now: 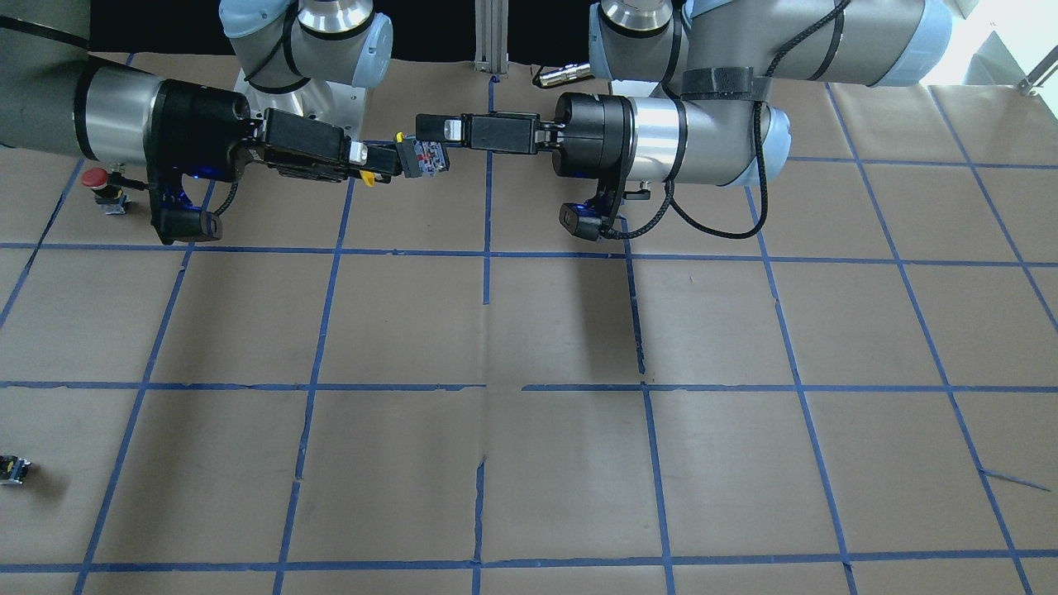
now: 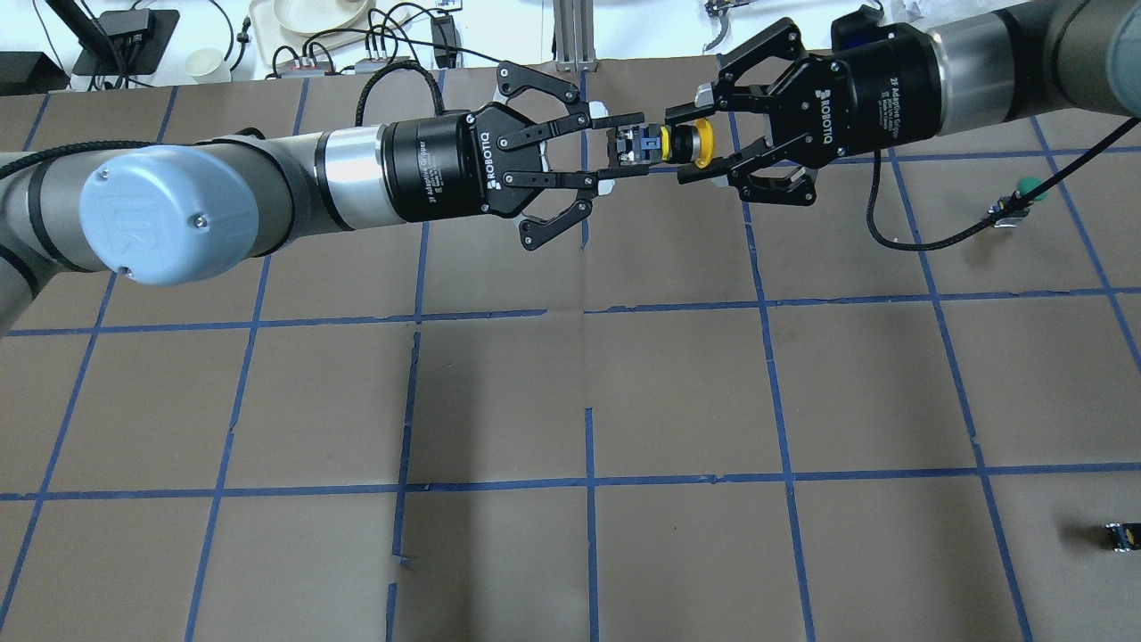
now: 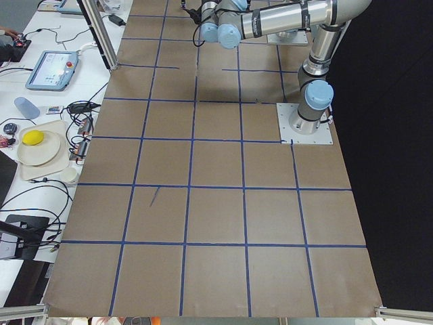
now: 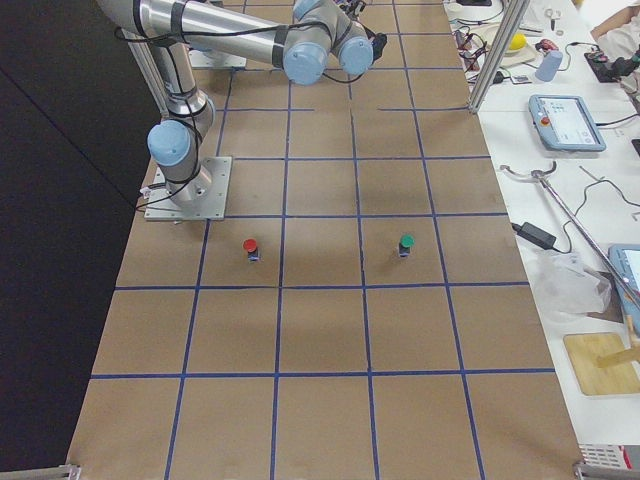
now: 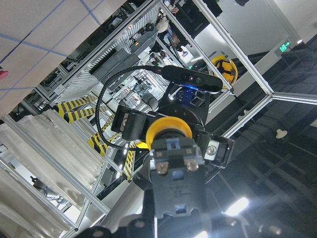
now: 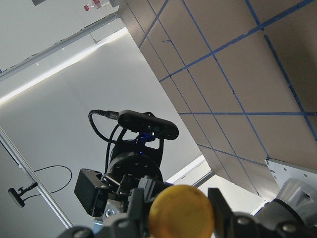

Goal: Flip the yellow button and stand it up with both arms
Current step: 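Close the right gripper on the button and open the left gripper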

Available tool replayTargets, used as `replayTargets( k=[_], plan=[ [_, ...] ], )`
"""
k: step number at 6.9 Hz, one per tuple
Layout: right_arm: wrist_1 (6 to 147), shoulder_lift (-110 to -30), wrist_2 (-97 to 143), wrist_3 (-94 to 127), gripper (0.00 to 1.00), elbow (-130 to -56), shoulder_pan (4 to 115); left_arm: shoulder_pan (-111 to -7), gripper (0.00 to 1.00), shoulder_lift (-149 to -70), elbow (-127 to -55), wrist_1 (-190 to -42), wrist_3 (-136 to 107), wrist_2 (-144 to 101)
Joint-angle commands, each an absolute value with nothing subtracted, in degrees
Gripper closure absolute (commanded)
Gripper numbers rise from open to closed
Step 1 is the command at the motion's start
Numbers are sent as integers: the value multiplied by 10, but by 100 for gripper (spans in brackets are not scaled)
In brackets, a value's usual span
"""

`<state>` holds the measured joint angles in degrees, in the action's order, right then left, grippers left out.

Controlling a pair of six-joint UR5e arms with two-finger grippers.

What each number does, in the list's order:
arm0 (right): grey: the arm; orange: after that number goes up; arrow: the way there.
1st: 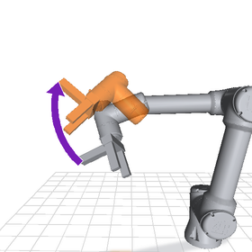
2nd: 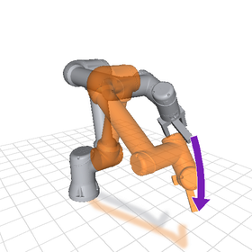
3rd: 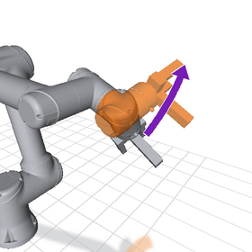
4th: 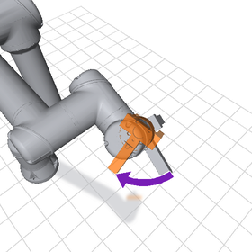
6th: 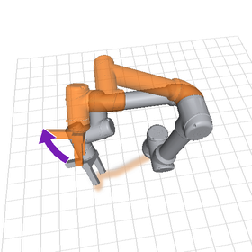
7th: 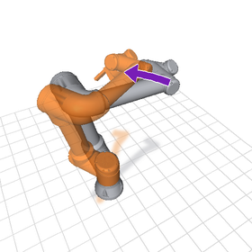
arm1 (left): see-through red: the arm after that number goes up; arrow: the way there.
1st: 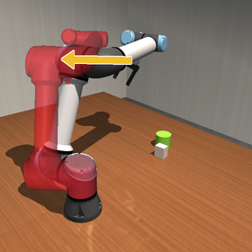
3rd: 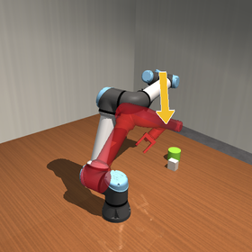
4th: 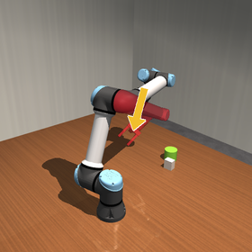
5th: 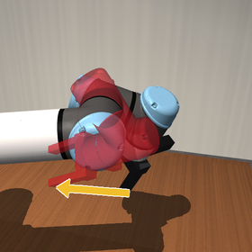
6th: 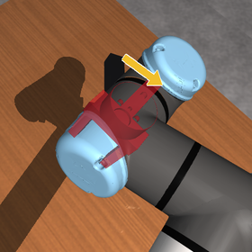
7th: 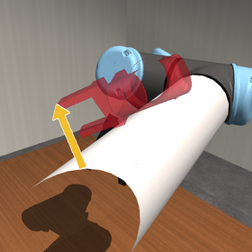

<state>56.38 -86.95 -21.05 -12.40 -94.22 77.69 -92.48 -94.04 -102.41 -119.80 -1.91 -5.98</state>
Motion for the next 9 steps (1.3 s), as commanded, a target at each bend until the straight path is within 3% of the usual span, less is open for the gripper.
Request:
replayTargets(
  k=[1, 2, 3, 8, 9],
  plan=[
    [563, -869, -212, -124, 81, -940, 776, -925, 95, -940, -1024, -1198, -19, -62],
    [563, -869, -212, -123, 81, -934, 776, -924, 76, -940, -1024, -1198, -19, -62],
    [563, -869, -211, -122, 81, -933, 776, -923, 1, -940, -1024, -1197, -21, -61],
    [583, -867, -251, -124, 82, -911, 753, -919, 0, -938, -1015, -1192, -45, -50],
    [662, -865, -328, -121, 82, -909, 734, -905, 0, -937, -1009, -1182, -52, -8]
  ],
)
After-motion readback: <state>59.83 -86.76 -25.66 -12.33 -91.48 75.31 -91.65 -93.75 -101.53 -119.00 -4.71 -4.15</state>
